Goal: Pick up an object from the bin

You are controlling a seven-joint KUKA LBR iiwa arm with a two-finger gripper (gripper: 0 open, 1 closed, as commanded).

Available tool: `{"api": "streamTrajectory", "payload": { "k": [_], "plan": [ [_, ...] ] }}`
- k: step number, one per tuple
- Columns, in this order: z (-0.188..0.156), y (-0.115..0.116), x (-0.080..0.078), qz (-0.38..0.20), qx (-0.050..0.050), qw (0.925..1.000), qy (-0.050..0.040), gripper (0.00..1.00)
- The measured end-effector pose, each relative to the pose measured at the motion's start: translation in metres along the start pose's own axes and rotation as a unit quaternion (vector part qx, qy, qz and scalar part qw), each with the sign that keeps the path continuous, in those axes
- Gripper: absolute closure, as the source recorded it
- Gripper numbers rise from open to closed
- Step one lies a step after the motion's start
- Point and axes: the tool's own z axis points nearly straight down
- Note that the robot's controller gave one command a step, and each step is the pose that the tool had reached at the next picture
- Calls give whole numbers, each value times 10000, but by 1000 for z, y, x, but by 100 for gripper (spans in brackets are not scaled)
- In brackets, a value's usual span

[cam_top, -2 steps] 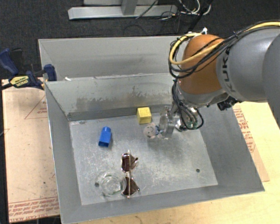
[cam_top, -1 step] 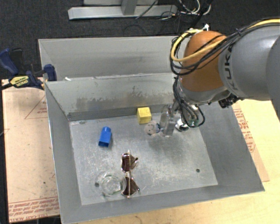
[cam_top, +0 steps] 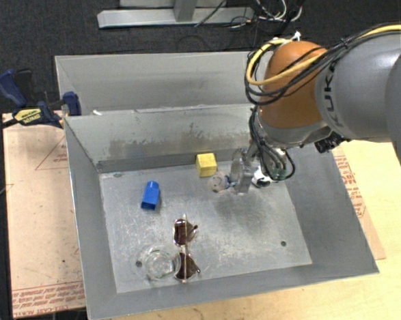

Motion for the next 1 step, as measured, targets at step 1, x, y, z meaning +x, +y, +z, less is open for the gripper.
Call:
{"api": "streamTrajectory", "payload": {
  "k": [1],
  "plan": [
    [-11, 0, 0, -1, -1, 10000, -4, 100]
  ]
}}
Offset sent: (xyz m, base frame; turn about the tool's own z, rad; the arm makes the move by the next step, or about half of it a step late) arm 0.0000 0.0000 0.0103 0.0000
